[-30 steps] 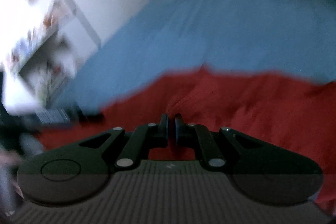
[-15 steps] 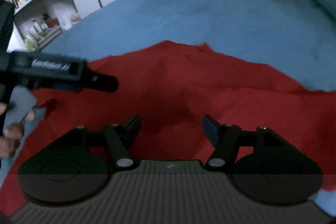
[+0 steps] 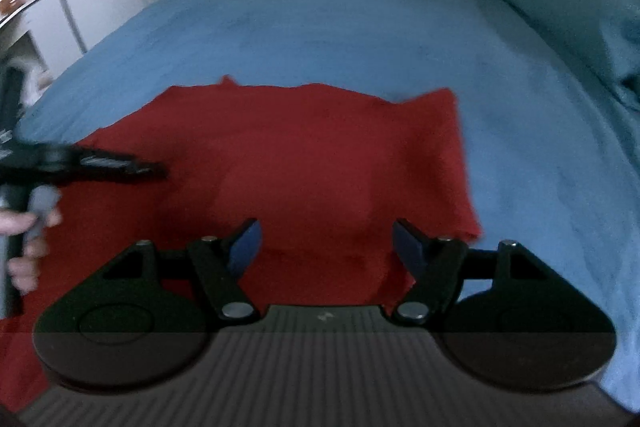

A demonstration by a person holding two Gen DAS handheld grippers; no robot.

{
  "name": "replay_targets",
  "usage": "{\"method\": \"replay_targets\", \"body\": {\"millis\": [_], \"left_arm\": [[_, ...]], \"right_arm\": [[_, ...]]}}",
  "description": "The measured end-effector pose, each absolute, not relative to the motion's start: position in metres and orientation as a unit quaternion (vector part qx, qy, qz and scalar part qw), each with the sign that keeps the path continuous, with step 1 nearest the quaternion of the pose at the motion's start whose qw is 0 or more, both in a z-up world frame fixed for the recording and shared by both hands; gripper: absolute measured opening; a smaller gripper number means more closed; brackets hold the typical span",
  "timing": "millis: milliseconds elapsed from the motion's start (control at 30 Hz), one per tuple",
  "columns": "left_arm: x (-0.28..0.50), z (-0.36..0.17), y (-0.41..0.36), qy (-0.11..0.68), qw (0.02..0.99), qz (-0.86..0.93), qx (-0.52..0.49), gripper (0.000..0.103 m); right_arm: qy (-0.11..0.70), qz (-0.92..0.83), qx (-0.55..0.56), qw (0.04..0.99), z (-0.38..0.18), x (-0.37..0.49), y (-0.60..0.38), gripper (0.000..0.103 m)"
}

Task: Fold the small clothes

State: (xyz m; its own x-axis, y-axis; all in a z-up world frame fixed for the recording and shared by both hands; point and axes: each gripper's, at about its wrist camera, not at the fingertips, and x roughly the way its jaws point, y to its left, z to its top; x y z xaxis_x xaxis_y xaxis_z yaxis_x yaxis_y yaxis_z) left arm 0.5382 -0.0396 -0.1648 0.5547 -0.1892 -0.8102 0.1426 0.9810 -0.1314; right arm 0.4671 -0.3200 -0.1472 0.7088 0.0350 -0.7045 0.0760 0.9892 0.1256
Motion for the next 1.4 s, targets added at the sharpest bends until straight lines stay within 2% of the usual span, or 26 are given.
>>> {"method": "replay_targets", "body": {"millis": [167,267,300,367,400,433,733,1067,1167,1300,1400], "left_arm": [[0.524,-0.168,-0.024,0.467,0.875,-0.106,-0.073,0.059],[0.525,-0.165,-0.023,0.459,0.876,-0.111,-0.096,0.059],[0.527,-0.165,-0.024,0.456,0.877,-0.109,-0.102,0.056],[0.533,-0.164,-0.026,0.452,0.880,-0.104,-0.101,0.033],[0.535,-0.161,-0.027,0.450,0.883,-0.097,-0.097,0.009],[0.537,-0.157,-0.026,0.447,0.884,-0.093,-0.096,0.004],[0.532,-0.087,0.045,0.339,0.934,0.007,-0.109,0.004],[0.523,-0.113,0.069,0.371,0.921,0.015,-0.117,0.004],[0.515,-0.124,0.074,0.387,0.916,0.019,-0.103,0.005],[0.509,-0.146,0.080,0.438,0.895,0.032,-0.072,0.019],[0.494,-0.143,0.090,0.457,0.885,0.077,-0.037,0.045]], "right_arm": [[0.393,-0.051,0.075,0.915,-0.154,0.456,-0.336,0.101],[0.402,-0.061,0.065,0.911,-0.162,0.455,-0.339,0.101],[0.403,-0.064,0.061,0.911,-0.165,0.456,-0.339,0.101],[0.406,-0.065,0.049,0.910,-0.170,0.462,-0.336,0.101],[0.408,-0.066,0.041,0.910,-0.173,0.464,-0.335,0.101],[0.409,-0.069,0.030,0.909,-0.175,0.465,-0.332,0.101],[0.382,-0.094,-0.076,0.916,-0.192,0.498,-0.310,0.101],[0.374,-0.123,-0.125,0.911,-0.193,0.519,-0.311,0.100],[0.386,-0.121,-0.102,0.909,-0.193,0.515,-0.330,0.100],[0.395,-0.096,-0.098,0.908,-0.193,0.513,-0.338,0.100],[0.405,-0.071,-0.106,0.905,-0.189,0.515,-0.343,0.100]]}}
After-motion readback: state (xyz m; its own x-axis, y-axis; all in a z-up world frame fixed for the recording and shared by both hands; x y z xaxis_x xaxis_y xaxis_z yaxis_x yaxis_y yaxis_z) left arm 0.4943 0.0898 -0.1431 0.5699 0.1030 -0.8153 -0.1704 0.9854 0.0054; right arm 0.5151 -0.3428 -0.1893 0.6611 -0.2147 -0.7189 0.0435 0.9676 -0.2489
